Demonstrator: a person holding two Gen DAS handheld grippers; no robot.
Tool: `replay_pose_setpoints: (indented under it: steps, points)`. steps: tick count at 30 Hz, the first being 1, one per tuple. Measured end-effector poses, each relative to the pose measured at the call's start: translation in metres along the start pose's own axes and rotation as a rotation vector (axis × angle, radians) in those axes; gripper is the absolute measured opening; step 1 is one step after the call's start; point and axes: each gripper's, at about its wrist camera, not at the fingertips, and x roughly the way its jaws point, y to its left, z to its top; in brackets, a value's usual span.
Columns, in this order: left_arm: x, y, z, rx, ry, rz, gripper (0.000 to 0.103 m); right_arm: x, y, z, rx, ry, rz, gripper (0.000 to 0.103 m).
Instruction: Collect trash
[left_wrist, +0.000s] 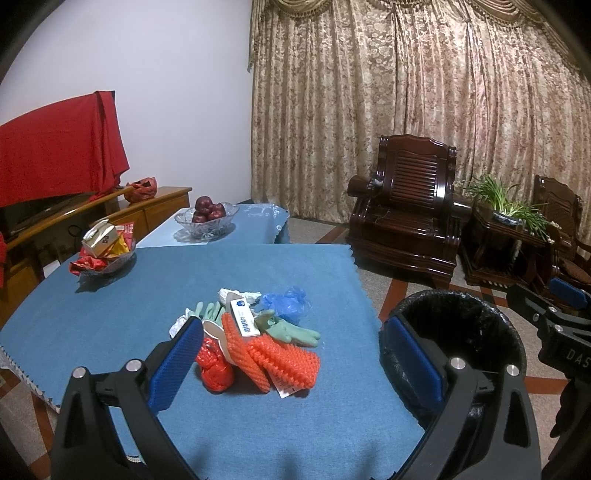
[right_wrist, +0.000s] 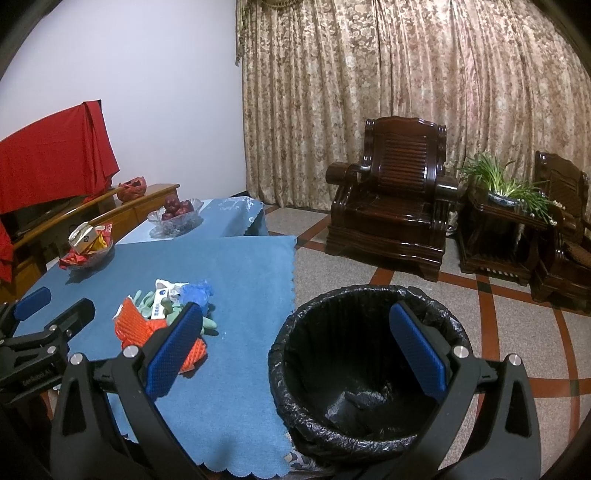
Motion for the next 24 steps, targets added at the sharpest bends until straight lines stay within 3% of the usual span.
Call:
replay_pose_setpoints:
  steps: [24]
  points:
    - [0.0000, -0.0001, 0.0001, 0.001, 0.002, 0.000, 0.097, 0.0062, 0.0033, -0.0044, 0.000, 0.004, 0.000, 0.098]
